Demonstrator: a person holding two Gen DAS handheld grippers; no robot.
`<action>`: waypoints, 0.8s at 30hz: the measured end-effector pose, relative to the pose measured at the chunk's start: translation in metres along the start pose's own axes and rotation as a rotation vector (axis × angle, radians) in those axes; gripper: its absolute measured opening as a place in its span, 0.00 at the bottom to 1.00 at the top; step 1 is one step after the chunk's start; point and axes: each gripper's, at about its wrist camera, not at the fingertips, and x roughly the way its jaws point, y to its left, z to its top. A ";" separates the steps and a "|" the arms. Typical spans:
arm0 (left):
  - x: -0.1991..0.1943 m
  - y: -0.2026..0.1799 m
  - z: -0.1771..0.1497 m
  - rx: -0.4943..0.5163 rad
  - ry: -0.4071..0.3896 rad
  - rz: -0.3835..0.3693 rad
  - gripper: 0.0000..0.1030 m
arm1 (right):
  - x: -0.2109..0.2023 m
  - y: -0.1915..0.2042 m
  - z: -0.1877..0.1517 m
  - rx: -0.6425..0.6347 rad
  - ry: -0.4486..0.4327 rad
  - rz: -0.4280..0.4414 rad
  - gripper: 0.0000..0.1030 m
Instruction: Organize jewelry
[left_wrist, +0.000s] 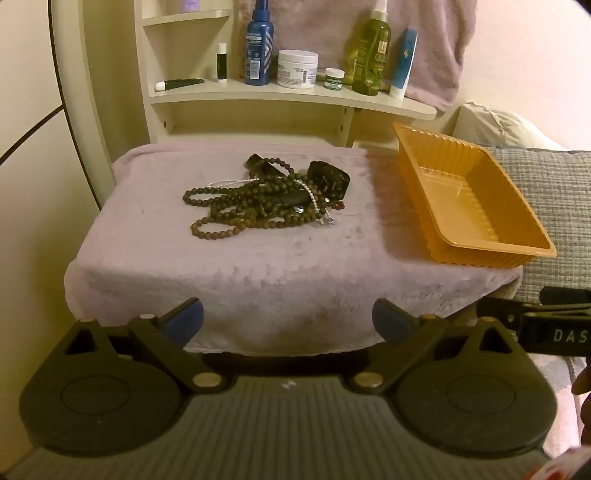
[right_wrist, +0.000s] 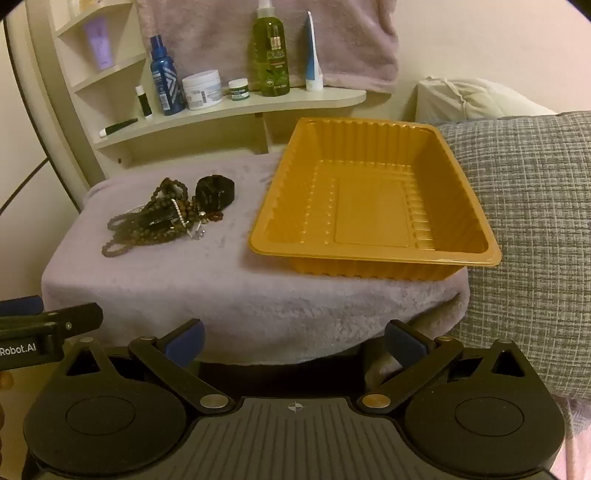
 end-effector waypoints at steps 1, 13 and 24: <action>0.001 0.001 0.000 -0.003 0.005 -0.006 0.94 | 0.000 0.000 0.000 0.001 -0.003 0.000 1.00; -0.003 -0.001 -0.001 -0.004 -0.026 0.000 0.94 | -0.001 0.001 0.000 0.000 -0.017 0.002 1.00; -0.004 -0.001 0.001 -0.007 -0.027 -0.001 0.94 | -0.001 0.001 0.000 0.002 -0.017 0.000 1.00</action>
